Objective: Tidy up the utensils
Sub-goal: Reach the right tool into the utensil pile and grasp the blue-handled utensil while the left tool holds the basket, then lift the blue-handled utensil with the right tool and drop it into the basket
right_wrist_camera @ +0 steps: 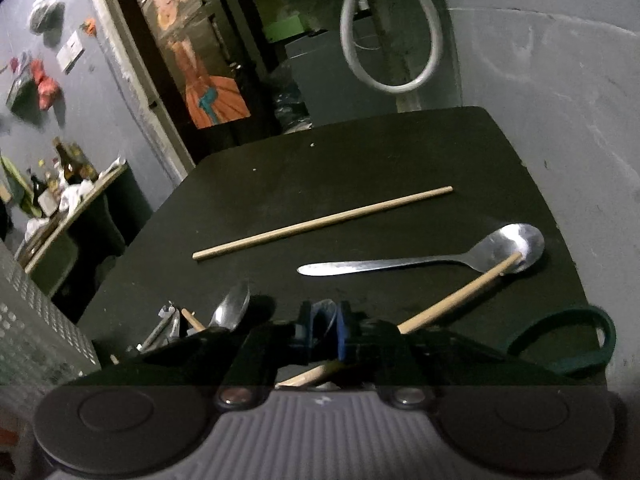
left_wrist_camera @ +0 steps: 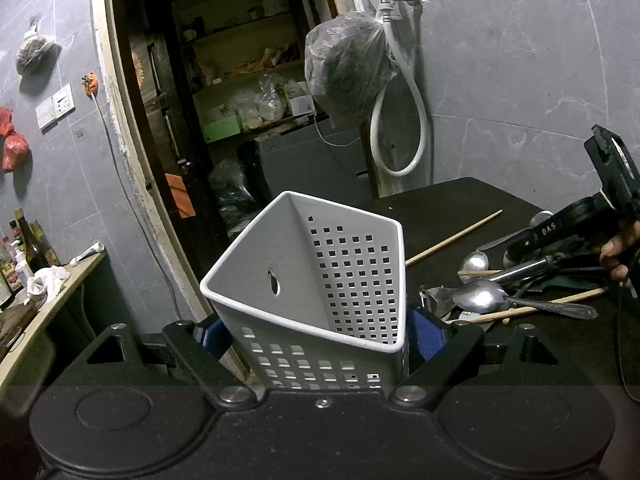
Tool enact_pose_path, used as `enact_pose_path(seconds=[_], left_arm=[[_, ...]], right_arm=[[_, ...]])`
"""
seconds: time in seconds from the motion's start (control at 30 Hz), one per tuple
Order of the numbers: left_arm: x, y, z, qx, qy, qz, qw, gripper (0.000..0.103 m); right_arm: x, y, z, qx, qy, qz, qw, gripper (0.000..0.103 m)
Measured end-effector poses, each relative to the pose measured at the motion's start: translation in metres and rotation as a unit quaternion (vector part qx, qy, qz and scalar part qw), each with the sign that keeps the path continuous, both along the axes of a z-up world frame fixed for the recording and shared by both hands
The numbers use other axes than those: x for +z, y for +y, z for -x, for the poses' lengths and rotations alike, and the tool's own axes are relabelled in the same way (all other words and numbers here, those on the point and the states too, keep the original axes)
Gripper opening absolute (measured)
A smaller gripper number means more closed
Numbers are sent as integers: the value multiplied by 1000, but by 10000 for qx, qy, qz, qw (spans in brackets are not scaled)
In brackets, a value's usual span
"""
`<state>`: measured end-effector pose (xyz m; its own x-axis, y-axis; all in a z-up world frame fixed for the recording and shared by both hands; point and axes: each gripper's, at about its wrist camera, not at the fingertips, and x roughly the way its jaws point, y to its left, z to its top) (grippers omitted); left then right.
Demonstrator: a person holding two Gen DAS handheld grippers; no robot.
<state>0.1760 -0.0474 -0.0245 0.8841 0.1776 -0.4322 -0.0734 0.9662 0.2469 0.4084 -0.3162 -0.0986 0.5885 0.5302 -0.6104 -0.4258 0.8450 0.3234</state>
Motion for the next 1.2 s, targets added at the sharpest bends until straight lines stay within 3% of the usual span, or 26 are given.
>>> enact_pose_path(seconds=[0.13, 0.33, 0.83, 1.03, 1.2], left_arm=[[-1, 0, 1, -24, -13, 7, 10000, 89], [-2, 2, 2, -97, -23, 18, 9999, 89], [-3, 12, 5, -354, -60, 66, 9993, 88], [-3, 13, 8, -452, -54, 47, 9990, 88], [-2, 14, 7, -477, -50, 47, 9988, 88]], right_arm=[[7, -9, 7, -240, -51, -233, 9994, 6], [35, -10, 31, -537, -568, -77, 9969, 3], [105, 6, 103, -995, -1774, 987, 9741, 2], [148, 13, 132, -902, -2194, 766, 9684, 2], [194, 32, 156, -487, -2721, 204, 9608, 2]])
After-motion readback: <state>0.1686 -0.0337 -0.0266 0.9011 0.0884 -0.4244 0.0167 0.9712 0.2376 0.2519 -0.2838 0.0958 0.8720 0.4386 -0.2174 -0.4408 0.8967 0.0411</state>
